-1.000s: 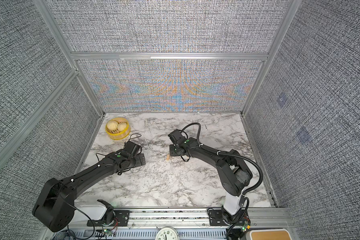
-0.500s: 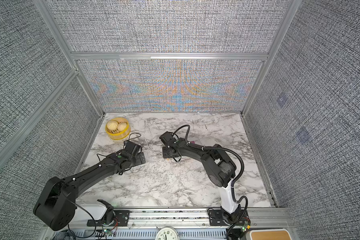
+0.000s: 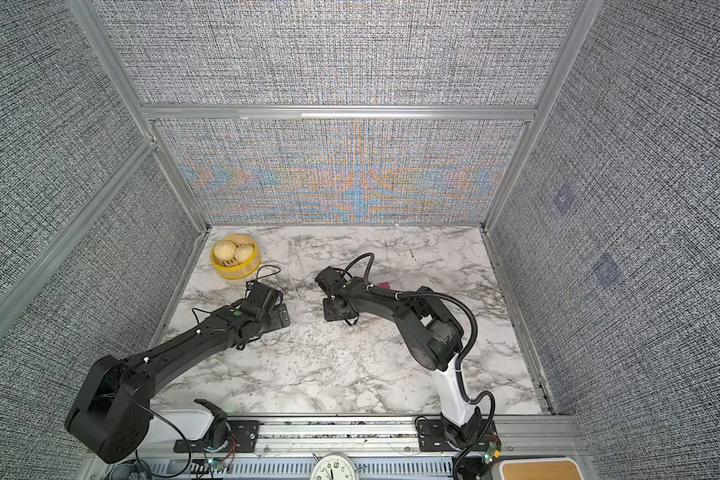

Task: Build the wood block tower
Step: 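Grasp the wooden plank on the table with the right gripper, then carry the wooden plank with the right gripper over the stack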

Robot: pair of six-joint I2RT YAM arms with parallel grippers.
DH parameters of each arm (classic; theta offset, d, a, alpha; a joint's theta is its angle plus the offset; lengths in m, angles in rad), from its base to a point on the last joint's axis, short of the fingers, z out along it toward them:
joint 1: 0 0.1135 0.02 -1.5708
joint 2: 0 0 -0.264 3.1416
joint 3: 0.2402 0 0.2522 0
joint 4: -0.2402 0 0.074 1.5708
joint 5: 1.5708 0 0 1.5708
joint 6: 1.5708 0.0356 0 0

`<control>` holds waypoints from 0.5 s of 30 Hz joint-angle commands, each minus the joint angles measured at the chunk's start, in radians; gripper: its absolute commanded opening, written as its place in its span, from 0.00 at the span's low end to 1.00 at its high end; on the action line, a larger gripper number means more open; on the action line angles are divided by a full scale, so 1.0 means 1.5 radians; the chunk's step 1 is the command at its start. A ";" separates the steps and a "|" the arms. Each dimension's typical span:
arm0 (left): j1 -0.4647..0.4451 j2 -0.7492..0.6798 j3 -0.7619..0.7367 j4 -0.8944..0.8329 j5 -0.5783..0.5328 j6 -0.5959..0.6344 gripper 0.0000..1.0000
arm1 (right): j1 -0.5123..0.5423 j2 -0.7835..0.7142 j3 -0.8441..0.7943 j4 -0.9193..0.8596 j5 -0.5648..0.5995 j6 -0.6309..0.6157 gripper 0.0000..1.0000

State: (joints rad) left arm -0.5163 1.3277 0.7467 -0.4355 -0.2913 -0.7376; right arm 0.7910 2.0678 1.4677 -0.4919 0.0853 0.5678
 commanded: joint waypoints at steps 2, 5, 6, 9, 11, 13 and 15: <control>0.001 -0.004 0.001 0.009 -0.003 -0.001 1.00 | 0.001 0.006 0.016 -0.043 0.020 -0.020 0.43; 0.002 -0.006 -0.001 0.008 -0.002 -0.003 1.00 | 0.000 0.005 0.016 -0.049 0.032 -0.027 0.40; 0.002 -0.004 0.000 0.008 -0.002 -0.003 0.99 | 0.001 0.005 0.017 -0.052 0.034 -0.029 0.40; 0.002 -0.002 0.004 0.003 -0.002 -0.003 1.00 | -0.002 0.009 0.019 -0.060 0.038 -0.033 0.38; 0.002 -0.003 0.005 0.002 -0.001 -0.003 1.00 | -0.003 0.008 0.016 -0.061 0.039 -0.033 0.37; 0.002 -0.003 0.006 0.000 -0.002 -0.003 1.00 | -0.005 0.006 0.016 -0.062 0.039 -0.036 0.36; 0.002 -0.004 0.007 -0.002 -0.002 -0.003 1.00 | -0.005 0.004 0.016 -0.063 0.039 -0.036 0.36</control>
State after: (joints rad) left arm -0.5152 1.3254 0.7498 -0.4366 -0.2878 -0.7387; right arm 0.7849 2.0796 1.4879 -0.5644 0.1268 0.5228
